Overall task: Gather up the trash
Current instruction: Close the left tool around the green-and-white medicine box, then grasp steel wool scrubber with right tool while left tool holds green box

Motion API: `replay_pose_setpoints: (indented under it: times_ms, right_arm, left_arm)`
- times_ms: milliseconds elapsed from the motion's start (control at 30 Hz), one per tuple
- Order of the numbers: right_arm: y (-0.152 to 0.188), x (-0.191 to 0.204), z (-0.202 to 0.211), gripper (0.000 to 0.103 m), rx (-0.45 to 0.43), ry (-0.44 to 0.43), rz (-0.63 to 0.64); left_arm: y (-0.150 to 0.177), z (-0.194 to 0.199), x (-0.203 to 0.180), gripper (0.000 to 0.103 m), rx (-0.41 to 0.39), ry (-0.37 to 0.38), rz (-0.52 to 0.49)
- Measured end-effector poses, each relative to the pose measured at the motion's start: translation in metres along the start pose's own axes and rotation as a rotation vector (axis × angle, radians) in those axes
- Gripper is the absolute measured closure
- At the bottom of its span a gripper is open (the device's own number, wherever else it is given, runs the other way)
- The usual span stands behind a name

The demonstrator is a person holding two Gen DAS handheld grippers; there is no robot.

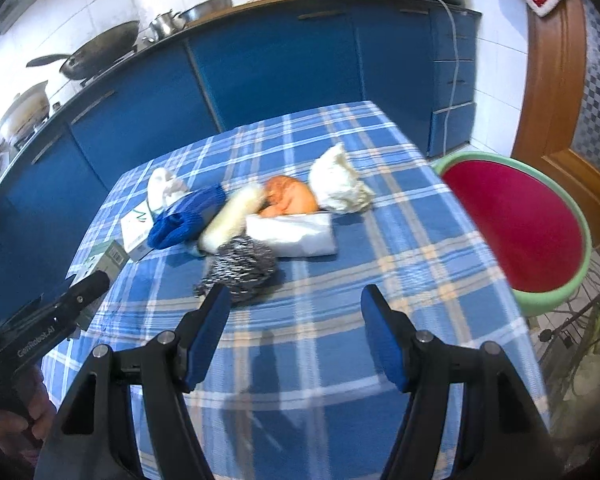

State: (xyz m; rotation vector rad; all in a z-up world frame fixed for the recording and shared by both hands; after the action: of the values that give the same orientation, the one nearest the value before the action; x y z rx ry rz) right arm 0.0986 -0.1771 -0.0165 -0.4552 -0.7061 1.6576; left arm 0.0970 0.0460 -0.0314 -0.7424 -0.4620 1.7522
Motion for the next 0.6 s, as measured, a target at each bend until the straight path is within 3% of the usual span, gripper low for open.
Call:
replay_pose_setpoints:
  times_ms: [600]
  right_arm:
    - [-0.008, 0.042, -0.046, 0.034, 0.054, -0.037, 0.064]
  left_arm:
    - [0.000, -0.008, 0.021, 0.045, 0.008, -0.023, 0.046]
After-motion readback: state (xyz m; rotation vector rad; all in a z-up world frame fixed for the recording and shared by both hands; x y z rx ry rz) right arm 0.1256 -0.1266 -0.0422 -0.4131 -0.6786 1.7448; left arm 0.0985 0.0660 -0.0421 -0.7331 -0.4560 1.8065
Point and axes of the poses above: each gripper's, at about its wrist camera, not at the fingertips, and z roughly against the way its jaws point, x to its left, y to its underside, the point moved 3 cm from there along -z, roughly the way its jaws point, and after that the axes turned 11 degrees about z, right-handed, at the moved point
